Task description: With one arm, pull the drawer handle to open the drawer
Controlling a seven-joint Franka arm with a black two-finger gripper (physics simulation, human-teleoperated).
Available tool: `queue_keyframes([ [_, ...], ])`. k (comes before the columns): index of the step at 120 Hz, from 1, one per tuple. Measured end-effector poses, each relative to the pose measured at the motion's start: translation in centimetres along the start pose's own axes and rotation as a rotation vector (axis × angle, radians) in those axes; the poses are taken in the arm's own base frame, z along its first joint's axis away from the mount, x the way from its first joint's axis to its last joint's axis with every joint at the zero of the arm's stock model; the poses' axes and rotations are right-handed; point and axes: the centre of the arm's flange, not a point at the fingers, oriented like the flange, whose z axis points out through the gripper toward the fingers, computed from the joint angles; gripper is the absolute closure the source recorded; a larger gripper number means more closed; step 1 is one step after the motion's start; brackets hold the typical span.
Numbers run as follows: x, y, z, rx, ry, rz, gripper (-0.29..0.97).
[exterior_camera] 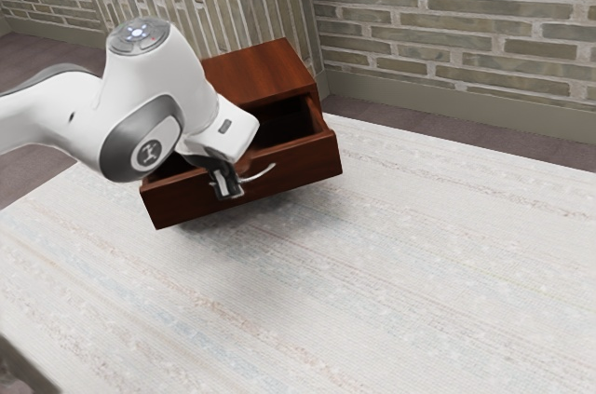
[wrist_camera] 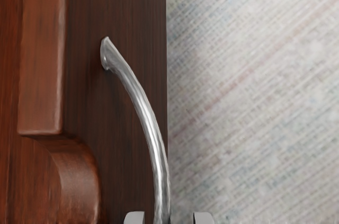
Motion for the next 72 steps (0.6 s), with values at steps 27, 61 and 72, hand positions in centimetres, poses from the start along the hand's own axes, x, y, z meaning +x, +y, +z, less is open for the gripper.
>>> queue_keyframes([
  [27,0.0,1.4,-0.7,-0.004,0.007,0.014,0.70],
  [61,-0.7,3.0,-8.4,0.072,0.081,0.022,0.63],
  [72,-2.5,4.4,-15.6,0.128,0.122,0.020,0.47],
])
